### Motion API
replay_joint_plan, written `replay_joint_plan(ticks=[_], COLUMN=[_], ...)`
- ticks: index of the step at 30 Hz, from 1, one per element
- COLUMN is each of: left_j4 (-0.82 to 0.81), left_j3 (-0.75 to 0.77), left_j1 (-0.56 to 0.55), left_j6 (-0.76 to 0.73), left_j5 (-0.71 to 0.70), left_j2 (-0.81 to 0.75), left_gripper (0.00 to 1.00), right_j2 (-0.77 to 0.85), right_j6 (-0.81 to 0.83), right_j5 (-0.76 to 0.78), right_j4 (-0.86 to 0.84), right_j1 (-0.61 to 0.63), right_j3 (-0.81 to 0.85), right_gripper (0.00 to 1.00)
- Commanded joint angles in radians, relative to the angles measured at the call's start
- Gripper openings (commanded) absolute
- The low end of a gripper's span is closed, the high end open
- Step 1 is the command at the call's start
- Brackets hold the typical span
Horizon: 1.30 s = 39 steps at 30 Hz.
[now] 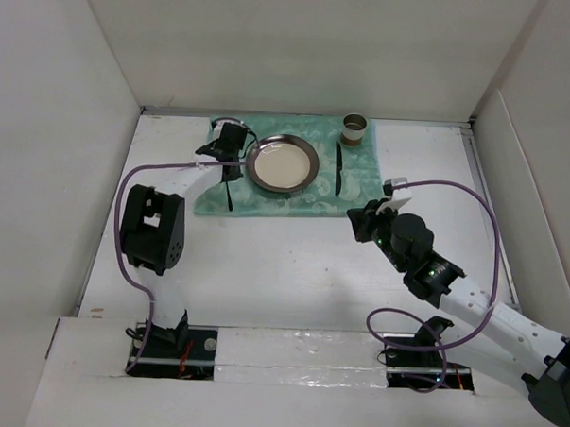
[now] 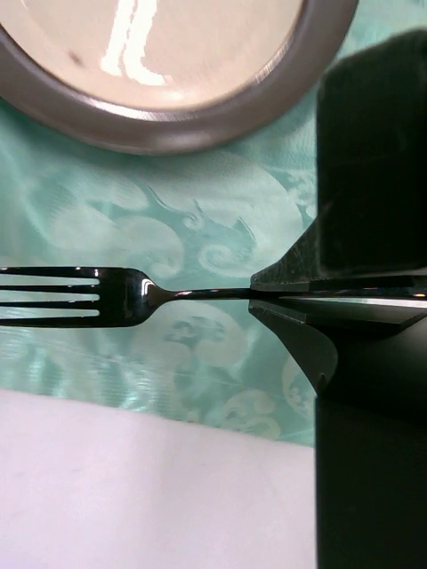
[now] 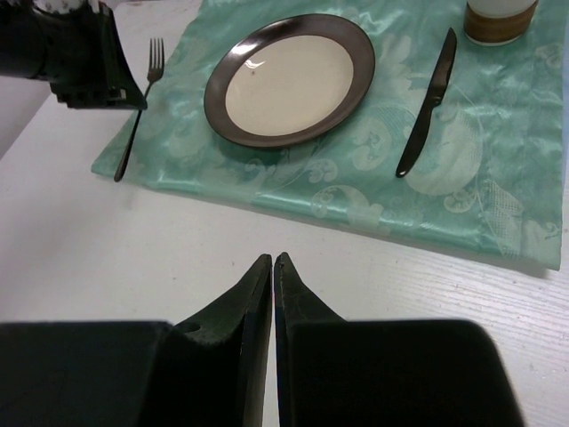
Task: Set the dinner table for one person
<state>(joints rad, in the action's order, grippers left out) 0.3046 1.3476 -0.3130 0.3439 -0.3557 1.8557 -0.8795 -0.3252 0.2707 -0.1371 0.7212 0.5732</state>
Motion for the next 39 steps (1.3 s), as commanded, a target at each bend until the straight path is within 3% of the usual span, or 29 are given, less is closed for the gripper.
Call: replay_joint_plan(ticks=[1, 5, 10, 33, 39], left_j4=[0.011, 0.03, 0.039, -0.053, -0.05], left_j3=[0.125, 0.269, 0.343, 0.337, 0.325], left_j1=[0.0, 0.0, 0.0, 0.009, 0.009], left_j6=[-0.084, -0.144, -0.169, -0.244, -0.23], left_j5=[0.009, -0.021, -0.017, -0.043, -0.071], left_j2=[0.005, 0.15, 0.229, 0.341, 0.326], left_gripper=[0.0, 0.0, 0.0, 0.0, 0.12], right_j2=[-0.007, -0.003, -0.007, -0.067, -0.061], right_j6=[0.008, 0.008, 0.009, 0.011, 0.011], right_j5=[0.007, 0.015, 0.024, 0.047, 0.059], right_j4=[-0.035, -0.032, -0.029, -0.036, -0.029], right_j1=[-0.012, -0.012, -0.012, -0.012, -0.012], right_j3=[0.025, 0.024, 0.025, 0.037, 0.037], right_gripper=[0.1, 0.1, 0.1, 0.1, 0.15])
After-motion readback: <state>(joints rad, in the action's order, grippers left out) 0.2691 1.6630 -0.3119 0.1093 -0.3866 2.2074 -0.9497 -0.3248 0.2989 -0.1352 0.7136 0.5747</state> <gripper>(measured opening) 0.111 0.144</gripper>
